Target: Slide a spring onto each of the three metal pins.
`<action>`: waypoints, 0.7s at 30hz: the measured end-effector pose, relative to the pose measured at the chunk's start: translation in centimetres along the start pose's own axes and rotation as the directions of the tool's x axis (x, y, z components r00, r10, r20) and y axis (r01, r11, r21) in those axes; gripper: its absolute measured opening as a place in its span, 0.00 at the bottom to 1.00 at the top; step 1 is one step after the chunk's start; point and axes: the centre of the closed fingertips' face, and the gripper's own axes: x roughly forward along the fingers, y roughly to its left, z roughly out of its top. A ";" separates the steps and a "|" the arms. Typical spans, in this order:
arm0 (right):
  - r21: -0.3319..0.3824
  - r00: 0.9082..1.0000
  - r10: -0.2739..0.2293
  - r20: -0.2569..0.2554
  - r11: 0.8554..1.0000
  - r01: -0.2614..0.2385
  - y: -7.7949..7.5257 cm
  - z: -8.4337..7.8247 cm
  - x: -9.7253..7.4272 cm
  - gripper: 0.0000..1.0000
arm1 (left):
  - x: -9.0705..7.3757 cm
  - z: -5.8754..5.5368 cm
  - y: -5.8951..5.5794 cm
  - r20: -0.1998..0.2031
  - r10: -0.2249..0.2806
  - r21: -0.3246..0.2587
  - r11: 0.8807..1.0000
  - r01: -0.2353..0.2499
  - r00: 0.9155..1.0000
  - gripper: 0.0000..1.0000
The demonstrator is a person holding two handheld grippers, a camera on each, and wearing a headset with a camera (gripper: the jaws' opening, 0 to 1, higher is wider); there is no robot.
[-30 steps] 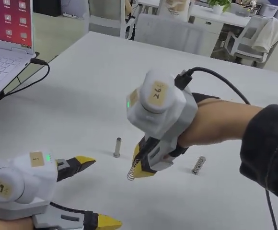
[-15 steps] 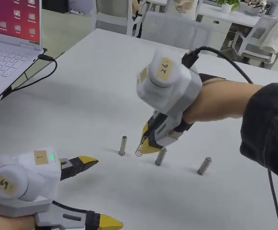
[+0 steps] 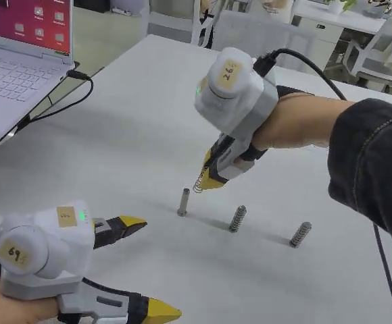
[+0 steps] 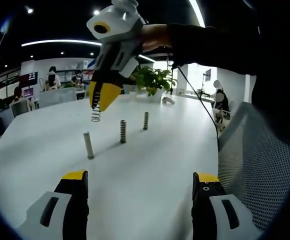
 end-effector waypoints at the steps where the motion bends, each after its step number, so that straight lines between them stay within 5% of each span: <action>1: 0.001 1.000 -0.001 0.000 1.000 0.001 -0.1 0.0 0.2 0.08 | 0.0 0.0 0.0 0.000 0.000 -0.001 1.000 0.000 1.000 0.83; 21: -0.011 1.000 0.017 -0.024 1.000 -0.017 -1.0 0.4 2.8 0.09 | -0.2 -0.3 0.7 -0.004 0.009 -0.014 1.000 -0.009 1.000 0.81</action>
